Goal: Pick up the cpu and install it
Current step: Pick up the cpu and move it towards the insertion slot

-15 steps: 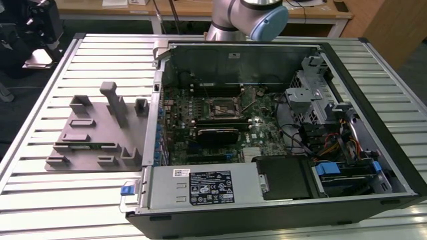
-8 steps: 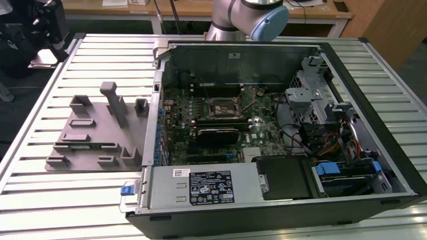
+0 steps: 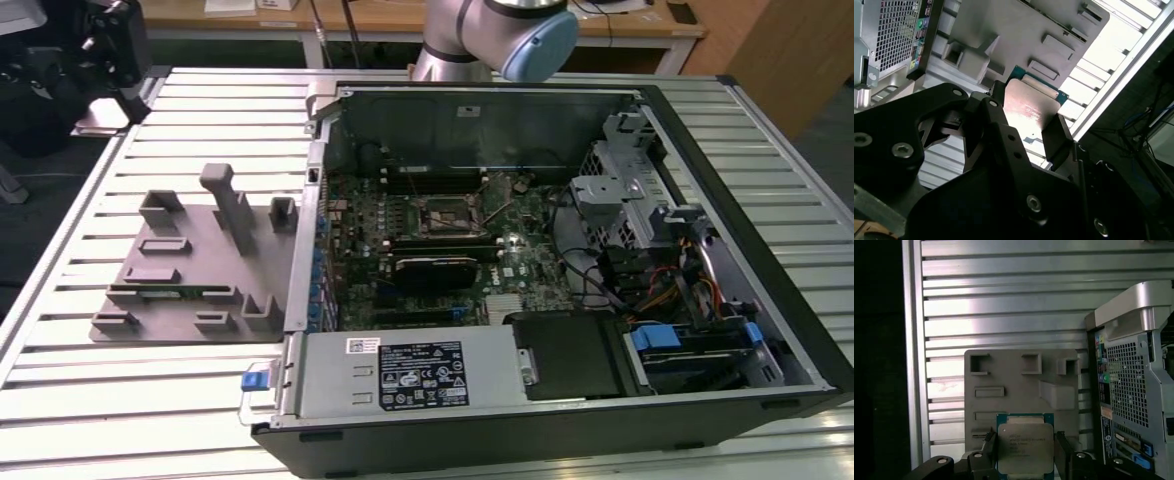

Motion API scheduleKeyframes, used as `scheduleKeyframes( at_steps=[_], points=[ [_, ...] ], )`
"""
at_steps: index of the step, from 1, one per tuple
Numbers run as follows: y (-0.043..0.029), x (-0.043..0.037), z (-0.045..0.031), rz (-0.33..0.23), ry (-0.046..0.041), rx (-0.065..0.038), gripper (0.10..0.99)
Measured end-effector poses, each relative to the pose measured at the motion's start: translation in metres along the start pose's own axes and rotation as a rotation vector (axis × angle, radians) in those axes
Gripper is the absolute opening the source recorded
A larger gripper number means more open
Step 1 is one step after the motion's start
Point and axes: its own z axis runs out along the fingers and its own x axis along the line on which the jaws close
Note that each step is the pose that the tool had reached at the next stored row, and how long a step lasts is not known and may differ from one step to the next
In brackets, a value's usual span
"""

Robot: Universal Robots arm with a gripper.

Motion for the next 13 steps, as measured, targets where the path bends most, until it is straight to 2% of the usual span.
scheduleKeyframes(
  at_steps=[13],
  points=[
    [0.0018, -0.0237, 0.0011, 0.000, 0.0000, 0.000, 0.541]
  ],
)
